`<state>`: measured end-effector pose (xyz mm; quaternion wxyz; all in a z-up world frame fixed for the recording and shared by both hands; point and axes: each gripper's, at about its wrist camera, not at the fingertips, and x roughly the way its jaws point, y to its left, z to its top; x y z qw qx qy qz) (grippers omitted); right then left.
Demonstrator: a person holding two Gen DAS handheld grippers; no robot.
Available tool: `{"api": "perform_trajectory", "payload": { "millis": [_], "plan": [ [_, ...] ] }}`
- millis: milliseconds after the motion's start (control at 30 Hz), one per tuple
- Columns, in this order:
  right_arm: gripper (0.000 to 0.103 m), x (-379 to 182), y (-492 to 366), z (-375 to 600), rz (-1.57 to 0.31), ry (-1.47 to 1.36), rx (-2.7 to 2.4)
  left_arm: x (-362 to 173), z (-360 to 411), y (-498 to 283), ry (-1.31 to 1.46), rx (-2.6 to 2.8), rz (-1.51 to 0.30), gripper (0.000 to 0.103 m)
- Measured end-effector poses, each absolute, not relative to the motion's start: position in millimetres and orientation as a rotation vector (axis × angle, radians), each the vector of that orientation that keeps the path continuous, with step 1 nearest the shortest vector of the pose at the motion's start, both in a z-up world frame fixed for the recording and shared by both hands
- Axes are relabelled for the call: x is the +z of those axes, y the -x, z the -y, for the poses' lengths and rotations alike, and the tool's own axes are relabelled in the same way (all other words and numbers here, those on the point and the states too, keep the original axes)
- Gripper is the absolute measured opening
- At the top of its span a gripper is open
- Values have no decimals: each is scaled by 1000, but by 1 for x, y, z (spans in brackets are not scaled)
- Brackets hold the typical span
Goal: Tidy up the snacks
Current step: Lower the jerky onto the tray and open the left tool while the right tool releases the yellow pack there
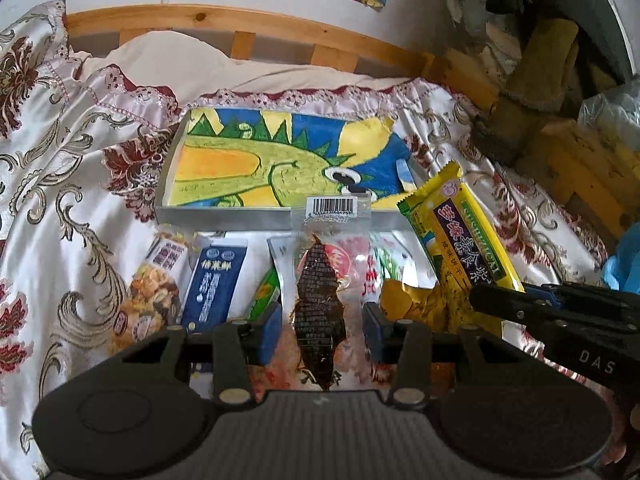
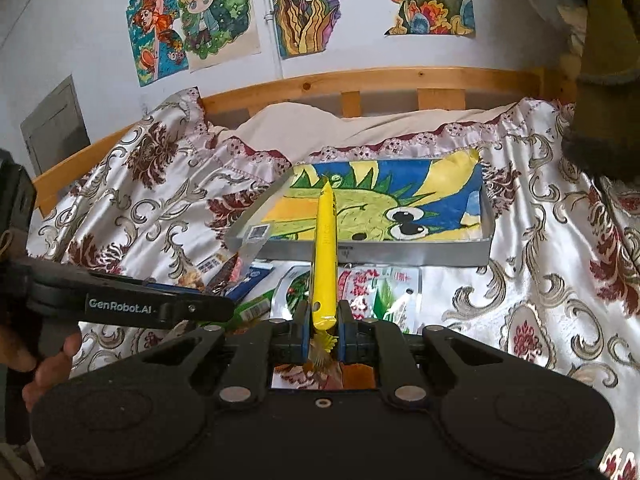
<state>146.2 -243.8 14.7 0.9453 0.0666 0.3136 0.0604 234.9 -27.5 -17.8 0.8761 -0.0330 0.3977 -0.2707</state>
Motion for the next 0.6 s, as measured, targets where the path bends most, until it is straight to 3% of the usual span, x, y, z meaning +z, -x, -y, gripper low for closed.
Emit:
{"api": "perform_trajectory", "payload": {
  "millis": [600],
  "plan": [
    [11, -2, -229, 271, -632, -262, 173, -20, 41, -338, 201, -457, -727, 48]
  ]
}}
